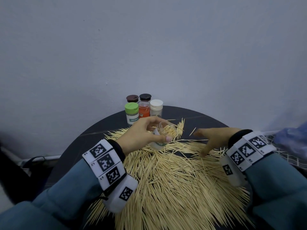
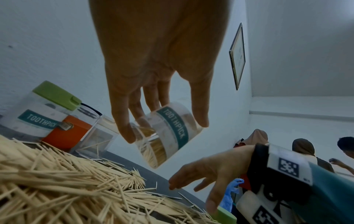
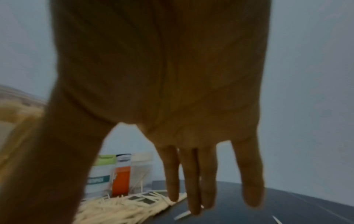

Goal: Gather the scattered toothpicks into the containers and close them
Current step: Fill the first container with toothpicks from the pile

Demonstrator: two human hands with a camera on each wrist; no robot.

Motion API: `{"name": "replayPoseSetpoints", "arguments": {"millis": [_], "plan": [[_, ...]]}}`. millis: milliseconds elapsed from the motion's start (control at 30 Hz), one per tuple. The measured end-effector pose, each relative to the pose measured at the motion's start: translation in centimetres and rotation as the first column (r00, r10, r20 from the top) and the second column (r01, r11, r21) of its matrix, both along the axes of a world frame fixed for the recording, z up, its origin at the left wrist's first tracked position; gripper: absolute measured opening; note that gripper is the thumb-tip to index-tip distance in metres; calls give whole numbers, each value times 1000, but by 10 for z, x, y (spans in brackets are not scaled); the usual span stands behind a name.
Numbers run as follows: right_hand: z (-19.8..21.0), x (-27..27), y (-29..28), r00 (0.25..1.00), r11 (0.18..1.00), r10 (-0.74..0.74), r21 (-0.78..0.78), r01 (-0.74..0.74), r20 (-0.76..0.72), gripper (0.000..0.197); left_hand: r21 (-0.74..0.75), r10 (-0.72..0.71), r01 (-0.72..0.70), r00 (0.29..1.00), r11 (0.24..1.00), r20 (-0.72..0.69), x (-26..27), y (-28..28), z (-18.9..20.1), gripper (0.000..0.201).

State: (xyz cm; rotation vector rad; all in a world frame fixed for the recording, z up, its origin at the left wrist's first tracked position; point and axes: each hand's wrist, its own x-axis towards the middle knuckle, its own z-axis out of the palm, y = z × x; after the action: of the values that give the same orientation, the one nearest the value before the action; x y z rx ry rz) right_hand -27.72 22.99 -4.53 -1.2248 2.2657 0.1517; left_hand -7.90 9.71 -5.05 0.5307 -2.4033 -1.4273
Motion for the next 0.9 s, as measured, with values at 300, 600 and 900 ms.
{"name": "replayPoseSetpoints", "arguments": {"millis": [300,600,900], "plan": [[-16,3,-9,986,989,116,106,-103,-123,93,-18,-2,2,1000,1000,32,-1,1,-2,52],[-24,15,-15,982,989,151,16,-150,-111,47,-10,4,-3,999,1000,44,-1,1,-3,54],[-25,24,-18,958,973,232,27,-231,-170,41,11,0,-1,999,1000,44,0,1,-3,55]]}}
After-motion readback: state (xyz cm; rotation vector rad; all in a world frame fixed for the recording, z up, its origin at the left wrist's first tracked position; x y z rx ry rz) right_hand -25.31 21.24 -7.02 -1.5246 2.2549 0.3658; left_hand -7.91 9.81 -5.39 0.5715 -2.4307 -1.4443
